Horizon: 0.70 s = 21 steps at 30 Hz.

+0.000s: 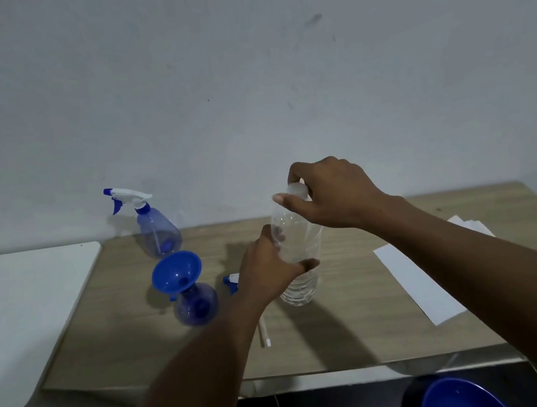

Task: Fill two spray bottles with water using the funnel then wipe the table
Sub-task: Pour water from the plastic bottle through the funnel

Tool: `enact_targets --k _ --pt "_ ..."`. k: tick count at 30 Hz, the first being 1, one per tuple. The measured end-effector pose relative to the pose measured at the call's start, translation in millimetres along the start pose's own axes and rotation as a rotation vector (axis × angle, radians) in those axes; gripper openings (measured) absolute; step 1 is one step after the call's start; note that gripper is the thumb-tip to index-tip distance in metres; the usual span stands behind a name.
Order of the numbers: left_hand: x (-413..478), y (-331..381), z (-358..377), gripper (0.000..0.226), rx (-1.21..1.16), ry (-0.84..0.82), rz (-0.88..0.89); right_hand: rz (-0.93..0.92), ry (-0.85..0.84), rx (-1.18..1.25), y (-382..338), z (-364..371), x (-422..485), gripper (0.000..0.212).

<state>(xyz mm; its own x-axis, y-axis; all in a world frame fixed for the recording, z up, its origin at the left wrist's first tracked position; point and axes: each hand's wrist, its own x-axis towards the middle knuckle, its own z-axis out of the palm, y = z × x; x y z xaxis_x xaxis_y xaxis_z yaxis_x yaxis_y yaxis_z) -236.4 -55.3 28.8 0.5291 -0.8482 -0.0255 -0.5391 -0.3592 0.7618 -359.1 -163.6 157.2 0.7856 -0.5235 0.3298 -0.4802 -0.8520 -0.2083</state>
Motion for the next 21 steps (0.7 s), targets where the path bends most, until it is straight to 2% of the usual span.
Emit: enact_targets --k 2,4,8,10,13,15,18,21 --pt "-3.4 -3.7 -2.3 0.096 0.007 -0.015 0.002 -0.019 -0.014 -0.094 -8.5 -1.7 -0.1 0.053" --pt "-7.1 -4.7 -4.5 0.097 0.014 -0.026 -0.006 -0.051 -0.062 -0.108 -16.2 -4.2 1.7 0.049" --pt "-8.2 -6.6 -7.3 0.099 -0.015 -0.053 -0.008 -0.182 -0.391 0.047 -17.8 -26.0 8.3 0.028" --pt "-9.2 -6.7 -7.2 0.100 -0.007 -0.065 -0.004 -0.195 -0.472 0.022 -17.1 -37.9 10.2 0.034" --pt "-9.5 -5.3 -5.6 0.095 0.027 -0.053 -0.003 -0.121 -0.404 -0.187 -18.6 -38.6 11.6 0.052" --pt "-7.7 -5.8 -3.8 0.093 0.047 -0.053 0.001 -0.113 -0.378 -0.224 -20.4 -35.1 12.6 0.045" --pt "-5.7 -7.2 -3.5 0.093 0.058 -0.054 0.011 -0.206 -0.447 -0.125 -22.1 -41.0 14.1 0.025" --pt "-4.3 -9.8 -3.1 0.093 0.054 -0.053 0.021 -0.271 -0.445 -0.013 -18.1 -47.1 13.9 0.023"
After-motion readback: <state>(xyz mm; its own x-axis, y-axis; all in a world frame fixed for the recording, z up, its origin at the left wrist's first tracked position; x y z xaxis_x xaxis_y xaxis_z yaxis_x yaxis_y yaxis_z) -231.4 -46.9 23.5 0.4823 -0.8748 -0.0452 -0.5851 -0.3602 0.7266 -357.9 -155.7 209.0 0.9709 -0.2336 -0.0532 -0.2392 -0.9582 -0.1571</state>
